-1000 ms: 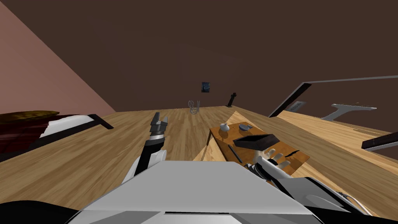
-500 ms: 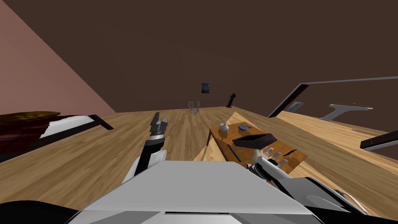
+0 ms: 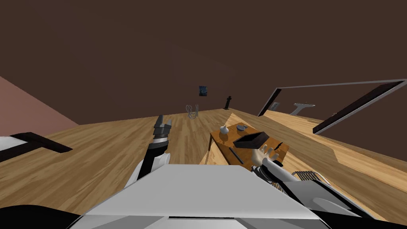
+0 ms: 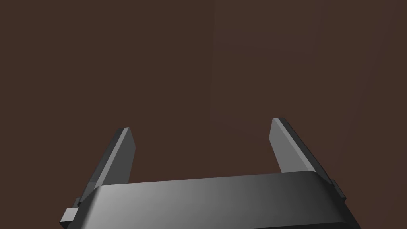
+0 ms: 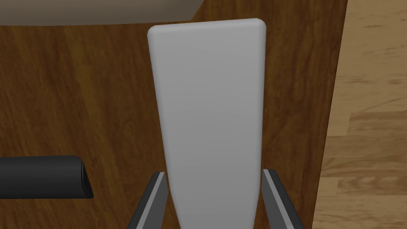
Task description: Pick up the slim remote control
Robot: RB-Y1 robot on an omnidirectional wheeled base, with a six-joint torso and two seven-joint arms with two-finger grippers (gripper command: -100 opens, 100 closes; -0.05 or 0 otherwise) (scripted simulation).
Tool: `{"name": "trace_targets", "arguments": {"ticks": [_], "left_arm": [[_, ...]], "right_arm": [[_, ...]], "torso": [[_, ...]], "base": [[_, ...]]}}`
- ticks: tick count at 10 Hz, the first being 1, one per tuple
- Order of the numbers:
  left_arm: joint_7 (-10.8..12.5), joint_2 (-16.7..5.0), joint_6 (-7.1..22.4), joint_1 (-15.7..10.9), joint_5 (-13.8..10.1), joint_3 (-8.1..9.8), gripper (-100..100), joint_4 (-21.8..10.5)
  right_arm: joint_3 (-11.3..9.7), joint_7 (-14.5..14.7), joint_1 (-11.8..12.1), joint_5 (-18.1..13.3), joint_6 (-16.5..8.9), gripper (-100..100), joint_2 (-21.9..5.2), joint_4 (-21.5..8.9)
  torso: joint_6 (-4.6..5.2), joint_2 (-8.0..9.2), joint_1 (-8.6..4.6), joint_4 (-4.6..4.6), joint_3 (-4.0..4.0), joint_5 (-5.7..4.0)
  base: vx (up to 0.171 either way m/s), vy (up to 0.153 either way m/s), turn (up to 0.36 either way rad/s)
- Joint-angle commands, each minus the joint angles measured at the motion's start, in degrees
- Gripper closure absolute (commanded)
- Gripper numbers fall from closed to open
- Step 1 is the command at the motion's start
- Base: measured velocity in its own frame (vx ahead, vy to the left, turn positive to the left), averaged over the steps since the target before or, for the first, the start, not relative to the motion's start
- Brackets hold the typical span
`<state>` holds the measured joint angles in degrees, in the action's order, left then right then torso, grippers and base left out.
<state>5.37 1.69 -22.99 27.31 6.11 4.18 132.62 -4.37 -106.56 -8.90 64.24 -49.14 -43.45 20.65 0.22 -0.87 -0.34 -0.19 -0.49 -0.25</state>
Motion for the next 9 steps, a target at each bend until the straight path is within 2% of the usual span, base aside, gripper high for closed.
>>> {"name": "trace_targets", "arguments": {"ticks": [1,2,5,7,9], "left_arm": [[0.0,0.0,0.0,0.0,0.0,0.00,0,0.0],[0.0,0.0,0.0,0.0,0.0,-0.01,0,0.0],[0.0,0.0,0.0,0.0,0.0,0.00,0,0.0],[0.0,0.0,0.0,0.0,0.0,-0.01,0,0.0],[0.0,0.0,0.0,0.0,0.0,0.00,0,0.0]], "right_arm": [[-0.2,0.5,0.9,-0.1,-0.6,100,-0.3,1.9],[-0.4,1.9,1.0,-0.2,-1.1,100,-0.7,2.8],[-1.1,6.2,1.3,-0.3,-2.6,100,-1.7,5.4],[-1.1,6.2,1.3,-0.3,-2.6,100,-1.7,5.4],[-1.6,9.1,1.5,-0.4,-3.6,100,-2.3,7.2]], "torso": [[0.00,0.00,0.00,0.00,0.00,0.00],[-0.13,0.16,-0.03,0.05,0.09,-0.01],[-0.01,0.20,0.09,0.01,0.10,0.05],[-0.24,0.09,0.04,0.04,0.05,0.03],[-0.13,0.44,-0.11,0.07,0.24,0.03]], "base": [[0.126,0.046,-0.117],[0.109,0.046,-0.211],[0.164,0.079,-0.400],[0.095,0.044,-0.036],[0.087,0.044,-0.285]]}}
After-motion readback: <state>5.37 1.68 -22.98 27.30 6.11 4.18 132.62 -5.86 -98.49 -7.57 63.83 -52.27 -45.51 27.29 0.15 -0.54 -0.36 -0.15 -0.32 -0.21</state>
